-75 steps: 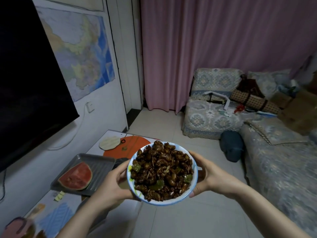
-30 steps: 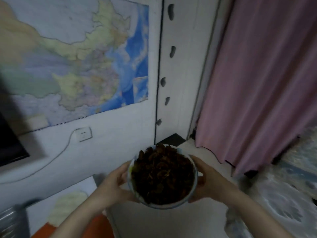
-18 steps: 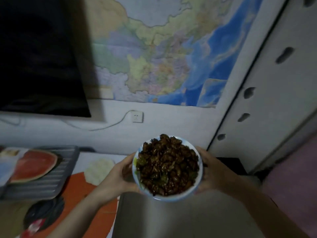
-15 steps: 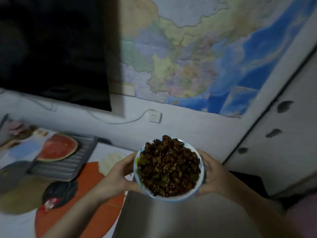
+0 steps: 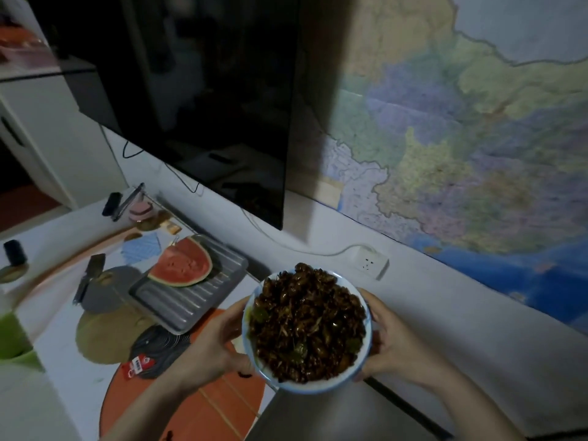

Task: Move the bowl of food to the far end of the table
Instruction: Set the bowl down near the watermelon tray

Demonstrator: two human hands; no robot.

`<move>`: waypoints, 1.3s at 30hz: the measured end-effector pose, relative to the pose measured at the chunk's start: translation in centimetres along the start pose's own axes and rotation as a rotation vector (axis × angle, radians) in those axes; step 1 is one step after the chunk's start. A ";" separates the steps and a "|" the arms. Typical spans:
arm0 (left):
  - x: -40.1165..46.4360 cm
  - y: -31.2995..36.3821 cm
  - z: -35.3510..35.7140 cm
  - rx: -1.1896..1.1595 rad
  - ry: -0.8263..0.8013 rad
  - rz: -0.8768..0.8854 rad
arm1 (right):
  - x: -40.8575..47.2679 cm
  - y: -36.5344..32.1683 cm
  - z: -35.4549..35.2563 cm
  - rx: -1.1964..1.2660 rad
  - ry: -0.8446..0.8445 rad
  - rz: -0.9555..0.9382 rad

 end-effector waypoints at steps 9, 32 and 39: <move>5.6 -1.2 -1.2 -0.151 0.269 -0.016 | 13.9 2.4 -4.2 -0.096 -0.308 -0.075; 7.0 -24.8 -2.6 -0.092 0.867 -0.318 | 32.4 21.0 9.2 -0.270 -0.930 -0.114; 8.8 -36.7 -2.7 -0.145 0.846 -0.338 | 35.5 30.6 13.7 -0.303 -0.893 -0.139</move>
Point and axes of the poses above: each hand's wrist, its own x-axis towards the middle knuckle, its own z-axis out of the palm, y = z × x, the point moved 10 cm from there along x, towards the middle knuckle, and after that the axes turned 8 degrees about -x, right-handed, at the moved point
